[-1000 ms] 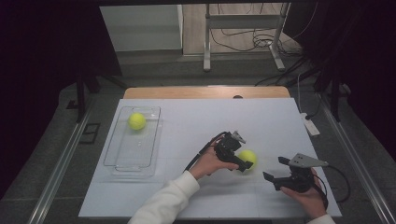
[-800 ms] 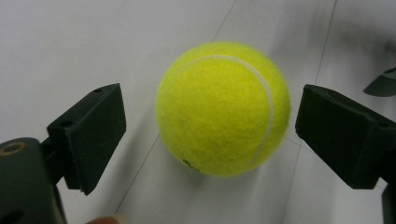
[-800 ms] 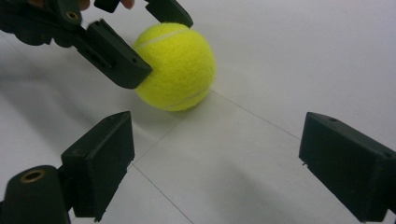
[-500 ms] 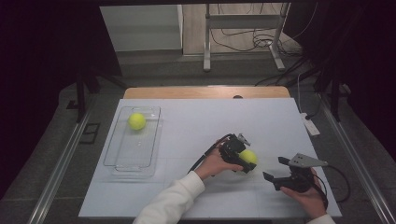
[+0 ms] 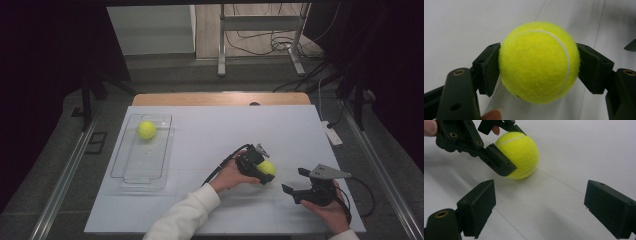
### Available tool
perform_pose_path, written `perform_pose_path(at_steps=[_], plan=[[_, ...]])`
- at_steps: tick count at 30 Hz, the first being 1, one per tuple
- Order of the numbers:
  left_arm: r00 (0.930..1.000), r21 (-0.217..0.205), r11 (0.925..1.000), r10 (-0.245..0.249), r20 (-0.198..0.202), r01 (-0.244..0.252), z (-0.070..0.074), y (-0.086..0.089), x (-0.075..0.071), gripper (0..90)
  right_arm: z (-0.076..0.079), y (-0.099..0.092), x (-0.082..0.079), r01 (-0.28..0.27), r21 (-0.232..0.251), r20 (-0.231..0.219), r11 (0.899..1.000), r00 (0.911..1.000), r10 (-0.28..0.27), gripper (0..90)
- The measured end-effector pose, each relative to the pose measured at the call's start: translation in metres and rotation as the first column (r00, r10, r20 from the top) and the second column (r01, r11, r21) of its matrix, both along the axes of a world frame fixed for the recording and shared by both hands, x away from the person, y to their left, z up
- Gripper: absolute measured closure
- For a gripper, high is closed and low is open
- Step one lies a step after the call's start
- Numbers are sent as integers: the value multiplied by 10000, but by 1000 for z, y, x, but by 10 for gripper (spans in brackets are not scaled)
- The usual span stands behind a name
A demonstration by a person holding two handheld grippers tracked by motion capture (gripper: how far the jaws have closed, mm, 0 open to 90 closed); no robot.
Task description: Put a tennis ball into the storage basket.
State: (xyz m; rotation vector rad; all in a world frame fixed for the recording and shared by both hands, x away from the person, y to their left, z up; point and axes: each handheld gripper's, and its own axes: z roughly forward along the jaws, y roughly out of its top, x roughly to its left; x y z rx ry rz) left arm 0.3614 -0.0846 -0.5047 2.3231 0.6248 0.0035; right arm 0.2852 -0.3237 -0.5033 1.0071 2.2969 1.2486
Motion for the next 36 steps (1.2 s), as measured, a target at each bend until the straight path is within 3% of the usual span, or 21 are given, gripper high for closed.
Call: perform_pose_path(at_steps=[7,22,36], plan=[[10000,-336,9994,79,51,-78,8,8,-1,271,0,0,0,3,33,19,10000,10000,-3,107],[9993,-544,9985,-39,381,60,21,22,-8,272,0,0,0,38,-8,-4,10000,10000,-38,107],[9983,-777,9966,303,505,-263,27,37,-11,272,0,0,-1,77,-9,-1,10000,10000,-77,107]])
